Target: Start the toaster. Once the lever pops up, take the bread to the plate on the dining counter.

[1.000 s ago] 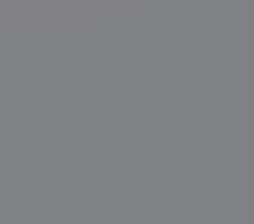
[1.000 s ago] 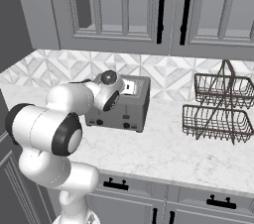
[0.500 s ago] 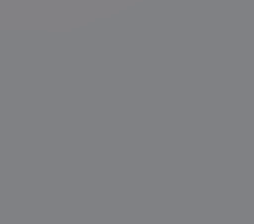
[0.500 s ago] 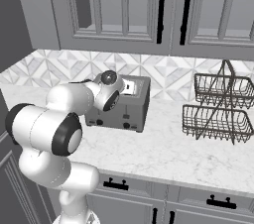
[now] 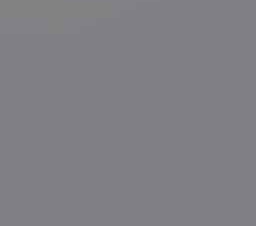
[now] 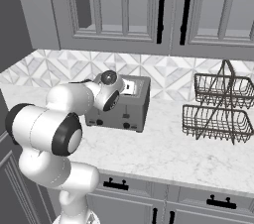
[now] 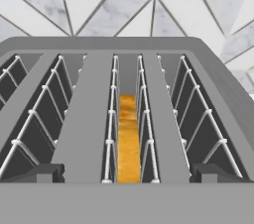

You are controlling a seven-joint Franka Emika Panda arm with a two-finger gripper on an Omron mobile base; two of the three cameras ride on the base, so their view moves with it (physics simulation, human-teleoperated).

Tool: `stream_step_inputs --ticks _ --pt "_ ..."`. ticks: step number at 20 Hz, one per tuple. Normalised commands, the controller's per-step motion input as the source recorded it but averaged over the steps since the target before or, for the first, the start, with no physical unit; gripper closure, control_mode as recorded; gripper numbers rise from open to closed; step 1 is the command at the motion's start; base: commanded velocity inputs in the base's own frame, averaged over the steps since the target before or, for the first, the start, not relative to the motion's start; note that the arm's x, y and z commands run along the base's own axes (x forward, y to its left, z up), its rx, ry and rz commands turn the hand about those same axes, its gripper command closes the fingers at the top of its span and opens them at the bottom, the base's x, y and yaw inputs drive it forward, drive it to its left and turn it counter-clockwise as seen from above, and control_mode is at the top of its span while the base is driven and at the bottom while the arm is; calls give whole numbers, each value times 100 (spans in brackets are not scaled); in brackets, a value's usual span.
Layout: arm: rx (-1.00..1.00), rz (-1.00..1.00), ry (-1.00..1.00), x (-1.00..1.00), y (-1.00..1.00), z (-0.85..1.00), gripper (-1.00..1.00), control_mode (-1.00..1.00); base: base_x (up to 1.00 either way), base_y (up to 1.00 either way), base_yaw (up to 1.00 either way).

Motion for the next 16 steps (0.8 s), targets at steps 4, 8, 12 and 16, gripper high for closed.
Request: stream_step_inputs --ticks 4,8,12,16 --pt "0 0 0 0 0 0 -100 -100 0 0 0" --pt "0 0 0 0 0 0 -100 -100 0 0 0" --pt "0 0 0 0 0 0 -100 -100 0 0 0" --pt "0 0 0 0 0 0 -100 -100 0 0 0"
